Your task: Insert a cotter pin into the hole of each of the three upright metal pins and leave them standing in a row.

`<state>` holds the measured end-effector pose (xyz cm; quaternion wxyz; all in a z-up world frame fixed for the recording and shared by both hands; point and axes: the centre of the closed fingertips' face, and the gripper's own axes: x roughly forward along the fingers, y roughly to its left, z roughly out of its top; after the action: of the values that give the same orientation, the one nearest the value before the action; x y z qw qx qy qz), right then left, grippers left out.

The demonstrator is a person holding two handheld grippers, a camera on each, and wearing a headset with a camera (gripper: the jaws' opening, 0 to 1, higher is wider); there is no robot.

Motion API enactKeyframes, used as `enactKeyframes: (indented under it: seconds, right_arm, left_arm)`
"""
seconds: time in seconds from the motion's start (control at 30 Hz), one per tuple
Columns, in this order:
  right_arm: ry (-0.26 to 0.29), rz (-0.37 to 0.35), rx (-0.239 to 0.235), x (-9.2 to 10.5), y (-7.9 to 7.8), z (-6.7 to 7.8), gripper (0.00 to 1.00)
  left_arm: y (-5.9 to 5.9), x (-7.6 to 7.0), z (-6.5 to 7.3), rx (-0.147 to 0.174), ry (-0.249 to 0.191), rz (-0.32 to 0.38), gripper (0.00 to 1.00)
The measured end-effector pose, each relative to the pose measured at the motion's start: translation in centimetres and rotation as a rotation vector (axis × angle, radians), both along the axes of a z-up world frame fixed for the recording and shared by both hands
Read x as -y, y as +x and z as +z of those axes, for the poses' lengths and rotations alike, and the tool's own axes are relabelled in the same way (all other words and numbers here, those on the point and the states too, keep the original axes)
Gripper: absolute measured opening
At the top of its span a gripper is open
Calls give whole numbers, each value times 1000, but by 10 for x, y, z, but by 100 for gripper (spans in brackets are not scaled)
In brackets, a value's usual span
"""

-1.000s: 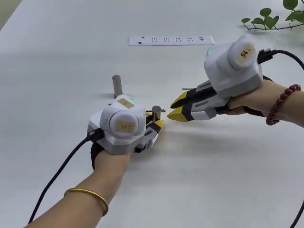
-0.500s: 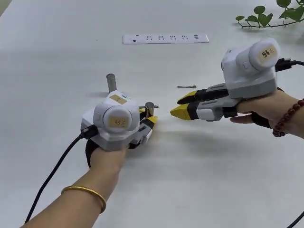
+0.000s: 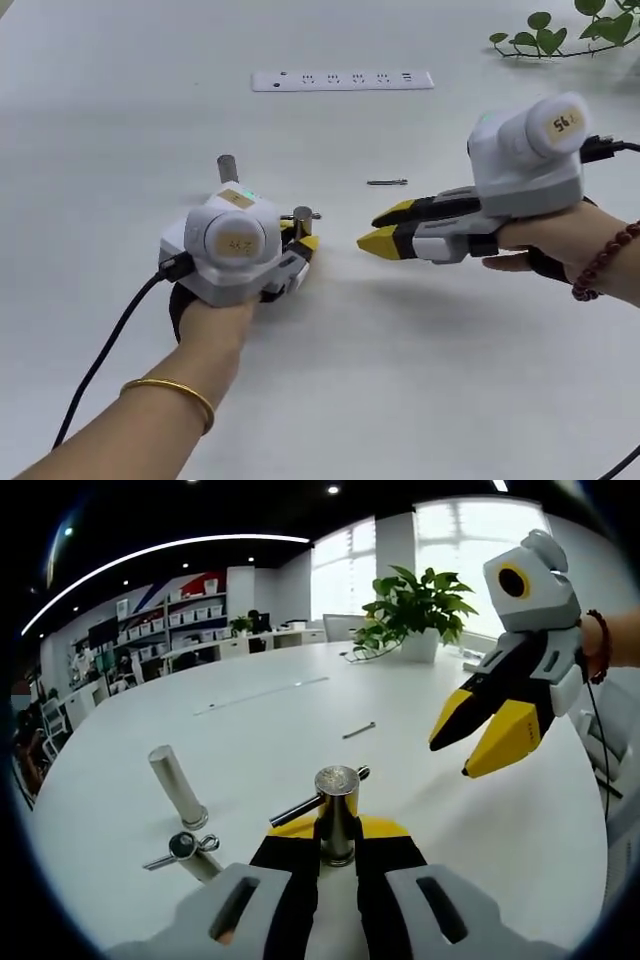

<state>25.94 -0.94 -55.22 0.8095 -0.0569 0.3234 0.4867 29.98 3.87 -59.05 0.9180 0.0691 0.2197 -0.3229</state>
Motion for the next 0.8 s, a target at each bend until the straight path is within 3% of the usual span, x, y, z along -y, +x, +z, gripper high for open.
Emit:
enactKeyframes:
  seconds: [0.57, 0.8]
  right_arm:
    - [-6, -1, -6, 0, -2, -3, 18]
    - [-17, 1, -9, -1, -5, -6, 18]
  left_arm:
    - [3, 2, 0, -5, -10, 6, 10]
    - [3, 2, 0, -24, -30, 20, 11]
